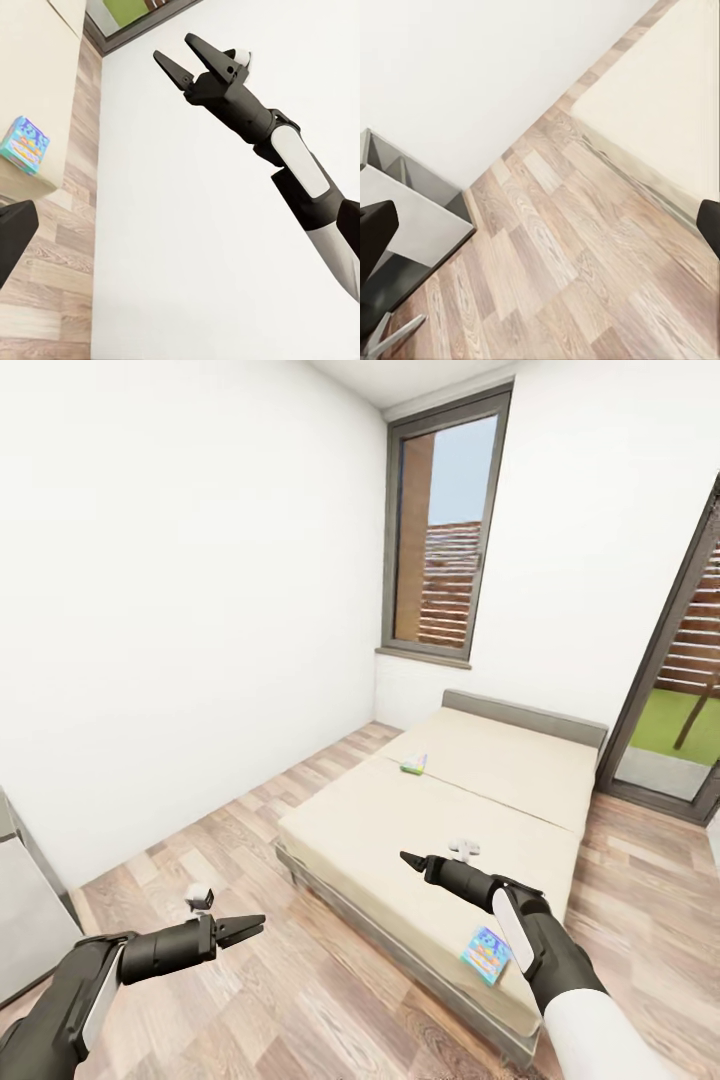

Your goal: Put all the toys in the child's room - the three board games (two on the bed and one on the table), the two jigsaw puzzles on the table, and the tennis ball on the table - inside the toy box on the table in the child's room.

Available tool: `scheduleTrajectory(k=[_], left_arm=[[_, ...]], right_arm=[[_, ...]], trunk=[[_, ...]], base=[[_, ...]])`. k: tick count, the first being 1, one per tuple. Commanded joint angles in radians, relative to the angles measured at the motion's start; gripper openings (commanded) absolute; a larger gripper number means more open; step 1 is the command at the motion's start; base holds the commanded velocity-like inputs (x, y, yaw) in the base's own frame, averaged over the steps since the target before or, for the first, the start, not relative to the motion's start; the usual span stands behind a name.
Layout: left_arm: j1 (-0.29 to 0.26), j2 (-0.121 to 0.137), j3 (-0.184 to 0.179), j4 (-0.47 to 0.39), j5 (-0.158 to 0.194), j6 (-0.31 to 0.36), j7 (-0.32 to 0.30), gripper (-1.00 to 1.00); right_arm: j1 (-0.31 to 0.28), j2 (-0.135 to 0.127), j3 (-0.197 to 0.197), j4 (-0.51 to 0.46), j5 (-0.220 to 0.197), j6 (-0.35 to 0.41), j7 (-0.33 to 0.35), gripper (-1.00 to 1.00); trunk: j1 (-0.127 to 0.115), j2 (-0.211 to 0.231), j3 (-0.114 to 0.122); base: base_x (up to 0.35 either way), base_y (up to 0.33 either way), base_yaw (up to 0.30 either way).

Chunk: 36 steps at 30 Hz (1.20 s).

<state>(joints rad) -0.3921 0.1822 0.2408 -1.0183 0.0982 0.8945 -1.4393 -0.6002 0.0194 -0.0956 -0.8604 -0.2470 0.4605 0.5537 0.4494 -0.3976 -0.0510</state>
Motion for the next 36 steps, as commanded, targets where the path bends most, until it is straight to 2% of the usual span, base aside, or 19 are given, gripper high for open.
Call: scheduleTrajectory(k=[1, 36], left_arm=[[-0.001, 0.0, 0.0, 0.0, 0.001, 0.011, -0.003, 1.0], [-0.001, 0.0, 0.0, 0.0, 0.001, 0.01, -0.003, 1.0]], right_arm=[[-0.001, 0.002, -0.004, 0.0, -0.006, 0.009, 0.002, 1.0], [-0.001, 0.002, -0.004, 0.0, -0.006, 0.007, 0.0, 1.0]], trunk=[[0.001, -0.002, -0.003], [0.001, -0.002, -0.038]], base=[[0.0, 0.085, -0.183], [0.0, 0.069, -0.222]])
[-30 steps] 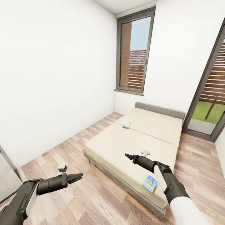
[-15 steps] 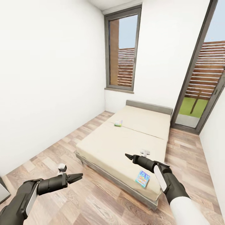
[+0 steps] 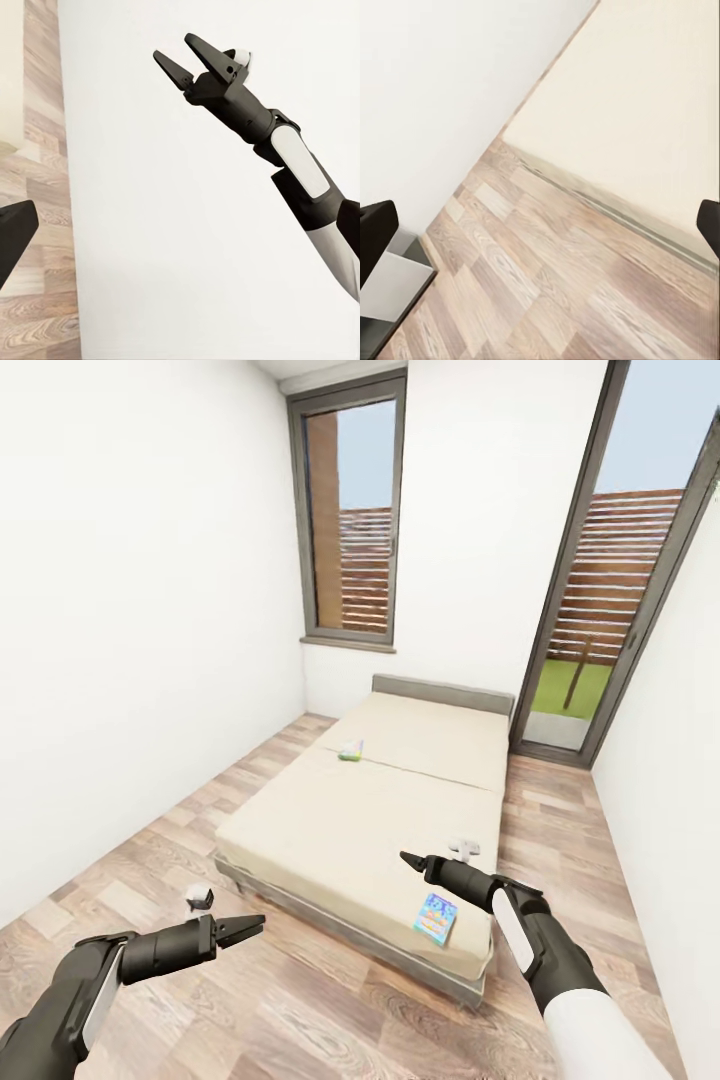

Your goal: Put all the toys in the child's room - the three board games (two on the bed and one on the table), the two jigsaw puzzles on the table, and the tennis ball on the table - inside the toy box on the table in the child's room.

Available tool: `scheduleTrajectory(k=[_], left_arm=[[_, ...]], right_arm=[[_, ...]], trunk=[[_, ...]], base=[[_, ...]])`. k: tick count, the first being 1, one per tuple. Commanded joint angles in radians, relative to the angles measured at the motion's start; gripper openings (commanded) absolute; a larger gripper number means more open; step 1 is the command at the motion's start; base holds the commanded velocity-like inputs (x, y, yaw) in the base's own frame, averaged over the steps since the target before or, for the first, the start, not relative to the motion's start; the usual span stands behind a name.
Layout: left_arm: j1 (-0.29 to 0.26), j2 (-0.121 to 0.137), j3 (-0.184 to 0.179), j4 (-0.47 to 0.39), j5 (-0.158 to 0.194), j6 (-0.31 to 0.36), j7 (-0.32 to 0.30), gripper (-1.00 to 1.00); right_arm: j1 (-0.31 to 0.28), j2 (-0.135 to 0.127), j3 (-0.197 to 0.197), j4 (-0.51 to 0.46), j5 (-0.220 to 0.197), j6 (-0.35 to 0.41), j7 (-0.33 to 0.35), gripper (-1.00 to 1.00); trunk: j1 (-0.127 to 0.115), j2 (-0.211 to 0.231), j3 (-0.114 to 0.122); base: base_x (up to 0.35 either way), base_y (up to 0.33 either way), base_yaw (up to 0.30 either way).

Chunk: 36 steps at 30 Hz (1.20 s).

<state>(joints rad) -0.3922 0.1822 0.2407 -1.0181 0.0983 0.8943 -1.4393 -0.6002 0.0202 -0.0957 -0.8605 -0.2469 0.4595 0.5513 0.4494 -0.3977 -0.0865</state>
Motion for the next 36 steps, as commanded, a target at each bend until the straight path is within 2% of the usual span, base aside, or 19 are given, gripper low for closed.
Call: scheduleTrajectory(k=[1, 36], left_arm=[[0.0, 0.0, 0.0, 0.0, 0.001, 0.011, -0.003, 1.0], [0.0, -0.001, 0.0, 0.0, 0.001, 0.01, -0.003, 1.0]], right_arm=[[-0.001, 0.001, -0.004, 0.0, -0.006, 0.008, 0.002, 1.0], [-0.001, 0.0, -0.004, 0.0, -0.005, 0.007, 0.004, 1.0]], trunk=[[0.001, -0.002, -0.003], [0.001, -0.002, -0.025]], base=[[0.0, 0.005, -0.243], [0.0, 0.0, -0.256]])
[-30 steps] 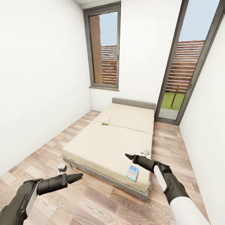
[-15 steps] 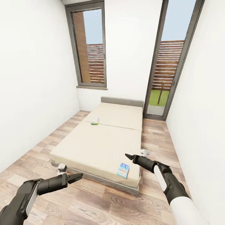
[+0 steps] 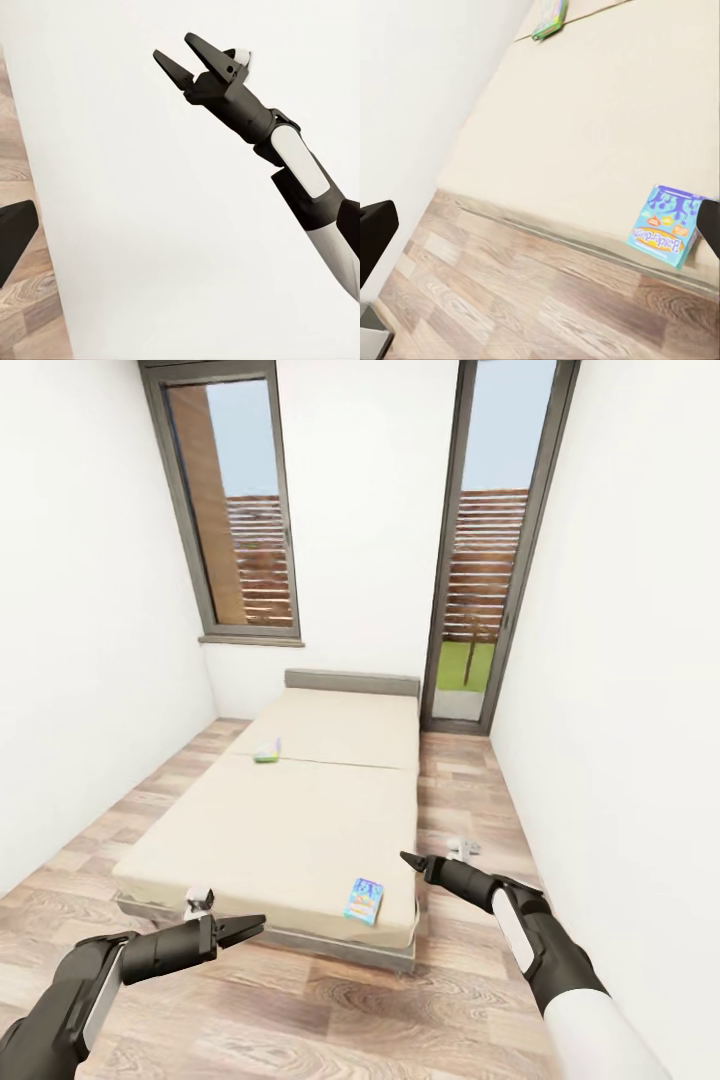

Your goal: Put all the toys in the child's room - the three board games (two on the bed and one on the table), the two jigsaw puzzles on the table, and the tennis ball on the table - inside the toy box on the table in the child's room.

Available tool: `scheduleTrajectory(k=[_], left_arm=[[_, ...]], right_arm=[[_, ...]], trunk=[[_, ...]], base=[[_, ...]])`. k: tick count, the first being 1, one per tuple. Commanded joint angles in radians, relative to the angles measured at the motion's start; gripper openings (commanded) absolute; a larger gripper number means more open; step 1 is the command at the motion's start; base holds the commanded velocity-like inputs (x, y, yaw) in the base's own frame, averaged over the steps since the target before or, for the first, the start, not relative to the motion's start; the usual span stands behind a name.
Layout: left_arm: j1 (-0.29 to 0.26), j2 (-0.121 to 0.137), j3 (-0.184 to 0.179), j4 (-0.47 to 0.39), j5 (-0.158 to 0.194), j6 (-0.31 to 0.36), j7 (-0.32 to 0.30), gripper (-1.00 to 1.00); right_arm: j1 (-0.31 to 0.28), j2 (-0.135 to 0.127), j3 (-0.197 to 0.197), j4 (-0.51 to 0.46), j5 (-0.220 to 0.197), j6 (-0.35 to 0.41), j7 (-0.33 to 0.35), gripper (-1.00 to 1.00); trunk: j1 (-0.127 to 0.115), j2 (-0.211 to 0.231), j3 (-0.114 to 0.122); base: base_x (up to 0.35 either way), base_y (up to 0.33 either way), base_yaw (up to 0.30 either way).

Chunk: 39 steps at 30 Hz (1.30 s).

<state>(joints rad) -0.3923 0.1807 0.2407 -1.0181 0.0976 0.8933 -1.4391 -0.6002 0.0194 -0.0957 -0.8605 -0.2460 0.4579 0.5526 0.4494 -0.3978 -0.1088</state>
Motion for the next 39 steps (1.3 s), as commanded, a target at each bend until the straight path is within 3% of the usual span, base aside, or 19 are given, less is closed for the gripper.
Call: scheduleTrajectory(k=[1, 39], left_arm=[[0.0, 0.0, 0.0, -0.001, 0.001, 0.01, -0.003, 1.0], [0.0, 0.0, 0.0, -0.001, 0.002, 0.01, -0.003, 1.0]], right_arm=[[-0.001, 0.001, -0.004, 0.0, -0.006, 0.008, 0.003, 1.0], [-0.001, 0.002, 0.0, 0.0, -0.005, 0.006, 0.005, 1.0]], trunk=[[0.001, -0.002, -0.003], [0.001, -0.002, -0.004]], base=[[0.0, 0.0, -0.243], [0.0, 0.0, -0.018]])
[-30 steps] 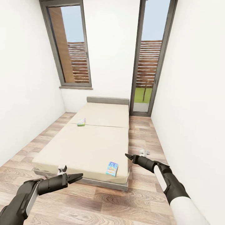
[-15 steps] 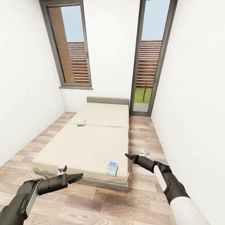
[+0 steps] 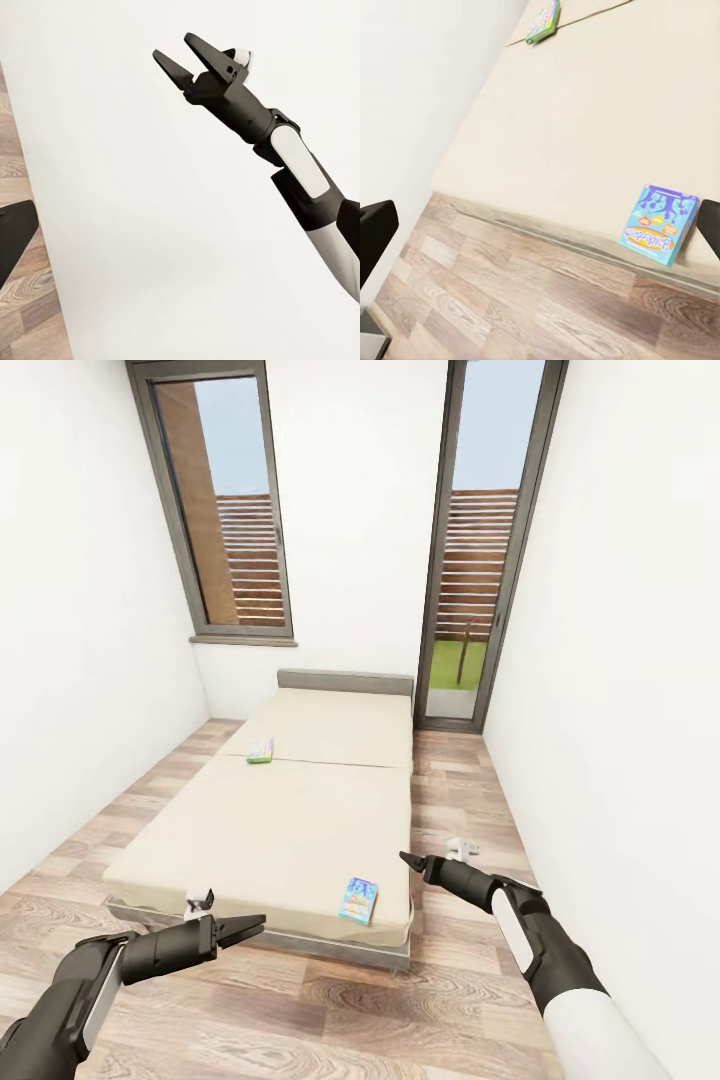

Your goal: Put all the toys in the child's room - the three board games (two on the bed and one on the table), the two jigsaw puzzles on the table, and the tennis ball on the table - inside the toy box on the table in the child's room.

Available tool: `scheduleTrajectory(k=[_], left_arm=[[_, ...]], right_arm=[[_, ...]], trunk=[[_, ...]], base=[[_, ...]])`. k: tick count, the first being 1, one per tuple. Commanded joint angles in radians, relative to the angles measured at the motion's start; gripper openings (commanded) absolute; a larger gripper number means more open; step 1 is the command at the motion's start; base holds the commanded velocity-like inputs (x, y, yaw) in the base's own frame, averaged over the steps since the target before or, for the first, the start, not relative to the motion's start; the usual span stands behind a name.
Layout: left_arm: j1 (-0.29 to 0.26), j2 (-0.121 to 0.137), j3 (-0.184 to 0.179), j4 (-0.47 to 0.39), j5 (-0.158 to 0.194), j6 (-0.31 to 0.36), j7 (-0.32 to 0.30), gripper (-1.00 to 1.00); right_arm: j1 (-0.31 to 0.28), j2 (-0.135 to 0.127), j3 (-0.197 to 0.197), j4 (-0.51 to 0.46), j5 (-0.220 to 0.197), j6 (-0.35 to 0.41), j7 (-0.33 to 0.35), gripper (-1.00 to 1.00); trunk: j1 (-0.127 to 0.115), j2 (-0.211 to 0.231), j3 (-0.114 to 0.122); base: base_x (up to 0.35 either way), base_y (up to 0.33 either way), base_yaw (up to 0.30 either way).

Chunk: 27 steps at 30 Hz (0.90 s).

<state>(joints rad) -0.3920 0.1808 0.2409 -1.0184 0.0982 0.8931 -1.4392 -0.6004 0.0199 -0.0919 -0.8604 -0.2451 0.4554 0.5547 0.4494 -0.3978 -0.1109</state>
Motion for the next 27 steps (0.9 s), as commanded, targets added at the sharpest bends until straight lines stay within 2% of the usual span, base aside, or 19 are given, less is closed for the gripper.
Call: scheduleTrajectory(k=[1, 9, 27], left_arm=[[-0.001, 0.0, 0.0, 0.0, 0.001, 0.01, -0.003, 1.0], [-0.001, 0.001, 0.0, 0.0, 0.001, 0.01, -0.003, 1.0], [-0.001, 0.0, 0.0, 0.0, 0.0, 0.01, -0.002, 1.0]], right_arm=[[-0.001, 0.001, -0.004, 0.0, -0.006, 0.009, 0.003, 1.0], [-0.001, 0.002, -0.004, 0.0, -0.006, 0.011, 0.003, 1.0], [-0.001, 0.002, -0.005, 0.0, -0.005, 0.011, 0.002, 1.0]], trunk=[[0.001, -0.002, -0.002], [0.001, -0.002, 0.002], [0.001, -0.002, 0.022]], base=[[0.0, 0.0, 0.0], [0.0, 0.0, -0.08], [0.0, 0.072, -0.205]])
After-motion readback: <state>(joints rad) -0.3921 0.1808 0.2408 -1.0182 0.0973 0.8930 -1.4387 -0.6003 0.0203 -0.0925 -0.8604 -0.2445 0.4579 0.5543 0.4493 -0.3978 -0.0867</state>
